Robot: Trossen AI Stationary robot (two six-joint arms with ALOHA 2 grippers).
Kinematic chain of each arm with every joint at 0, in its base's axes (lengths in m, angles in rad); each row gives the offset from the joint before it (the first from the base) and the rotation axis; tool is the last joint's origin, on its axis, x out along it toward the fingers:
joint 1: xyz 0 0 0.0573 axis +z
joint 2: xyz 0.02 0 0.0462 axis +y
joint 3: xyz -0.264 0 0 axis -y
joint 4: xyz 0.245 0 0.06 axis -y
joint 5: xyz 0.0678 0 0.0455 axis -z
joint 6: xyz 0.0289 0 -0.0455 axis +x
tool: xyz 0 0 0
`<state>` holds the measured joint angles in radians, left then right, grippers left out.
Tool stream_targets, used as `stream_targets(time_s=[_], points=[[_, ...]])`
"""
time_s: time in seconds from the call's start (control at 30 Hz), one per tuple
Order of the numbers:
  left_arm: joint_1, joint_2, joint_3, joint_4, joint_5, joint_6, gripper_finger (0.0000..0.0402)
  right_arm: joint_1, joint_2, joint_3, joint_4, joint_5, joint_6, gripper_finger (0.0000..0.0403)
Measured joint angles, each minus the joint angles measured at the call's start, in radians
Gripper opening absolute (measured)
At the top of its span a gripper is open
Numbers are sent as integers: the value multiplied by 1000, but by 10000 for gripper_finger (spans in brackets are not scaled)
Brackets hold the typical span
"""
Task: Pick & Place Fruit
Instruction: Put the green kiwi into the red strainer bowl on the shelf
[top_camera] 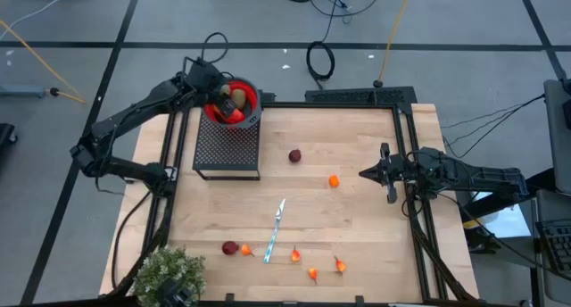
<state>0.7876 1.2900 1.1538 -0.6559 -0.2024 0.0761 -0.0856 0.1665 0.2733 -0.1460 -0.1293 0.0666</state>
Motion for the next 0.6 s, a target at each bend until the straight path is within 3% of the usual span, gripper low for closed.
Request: stream_targets(time_s=[0.4, 0.6], points=[[0, 0, 0, 6, 1, 17, 208, 0, 0, 0, 0, 2, 0, 0], [0, 0, 0, 20, 30, 54, 239, 0, 0, 0, 0, 2, 0, 0]])
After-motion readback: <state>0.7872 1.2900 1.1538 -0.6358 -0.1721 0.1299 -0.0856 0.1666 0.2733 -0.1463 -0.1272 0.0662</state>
